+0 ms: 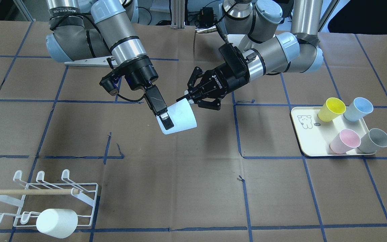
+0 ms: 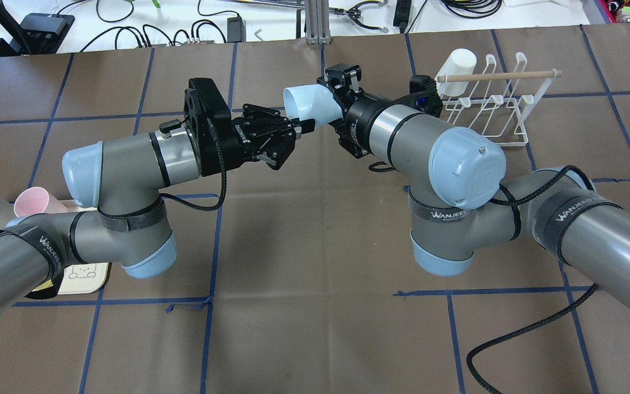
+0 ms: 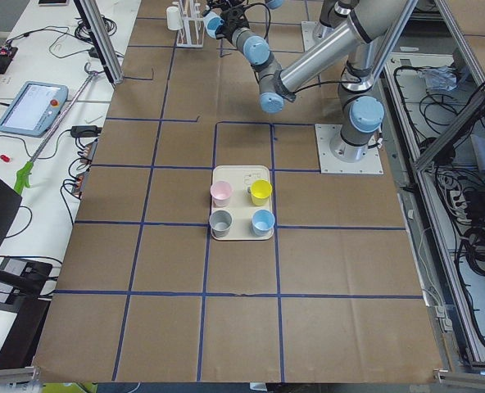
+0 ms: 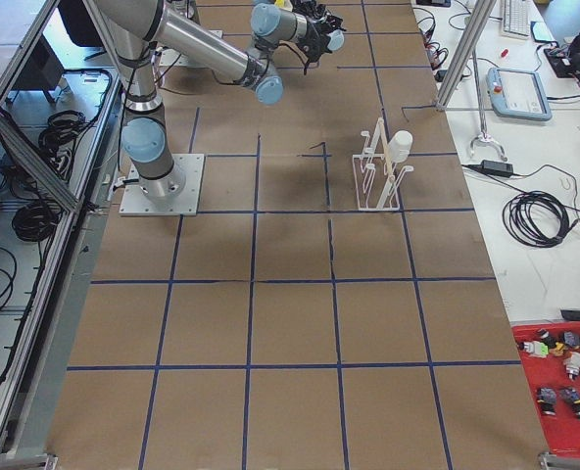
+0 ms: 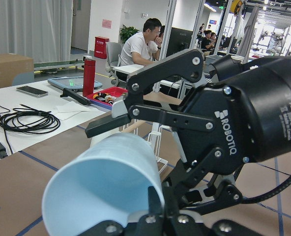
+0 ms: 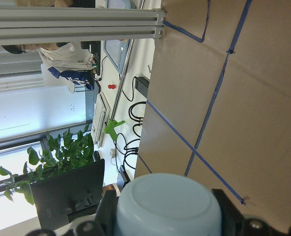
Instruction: Transfer IKEA cup to right arm and place on rack
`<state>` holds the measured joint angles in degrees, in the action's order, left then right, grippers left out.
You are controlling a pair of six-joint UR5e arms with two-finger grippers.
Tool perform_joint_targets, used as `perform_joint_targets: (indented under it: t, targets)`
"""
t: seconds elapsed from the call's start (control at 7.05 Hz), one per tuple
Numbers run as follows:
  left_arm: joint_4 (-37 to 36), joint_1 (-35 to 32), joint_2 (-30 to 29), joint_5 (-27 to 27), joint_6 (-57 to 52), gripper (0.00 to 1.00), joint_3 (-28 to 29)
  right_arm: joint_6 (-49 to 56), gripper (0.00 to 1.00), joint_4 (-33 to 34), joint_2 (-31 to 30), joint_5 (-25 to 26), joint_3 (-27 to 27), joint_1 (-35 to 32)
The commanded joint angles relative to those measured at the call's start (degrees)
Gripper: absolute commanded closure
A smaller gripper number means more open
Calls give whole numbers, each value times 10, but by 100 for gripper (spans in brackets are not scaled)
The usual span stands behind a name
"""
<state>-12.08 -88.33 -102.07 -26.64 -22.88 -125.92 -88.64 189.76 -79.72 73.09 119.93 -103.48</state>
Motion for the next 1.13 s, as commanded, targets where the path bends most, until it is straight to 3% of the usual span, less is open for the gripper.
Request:
perform_joint_targets:
  t: [0.0,0.14,0.43,0.57,0.71,0.85,0.99]
  targets:
    - [-20,0,-2,-2,0,76,1,2,55,0,0,-1,0,0]
    - [-22,0,-3,-2,2,67,1,5,64,0,0,-1,1,0]
    - [-22,0,-2,-2,39,33,1,7,67,0,0,-1,1,0]
    - [-22,0,-1,-2,39,22,1,7,69,0,0,-1,1,0]
    - [-22,2,2,0,40,12,1,9,71,-1,0,-1,0,1]
    - [-23,10,7,0,49,7,2,28,78,0,0,1,-4,2]
    - [-24,27,9,2,52,2,1,51,79,-1,1,6,-13,9]
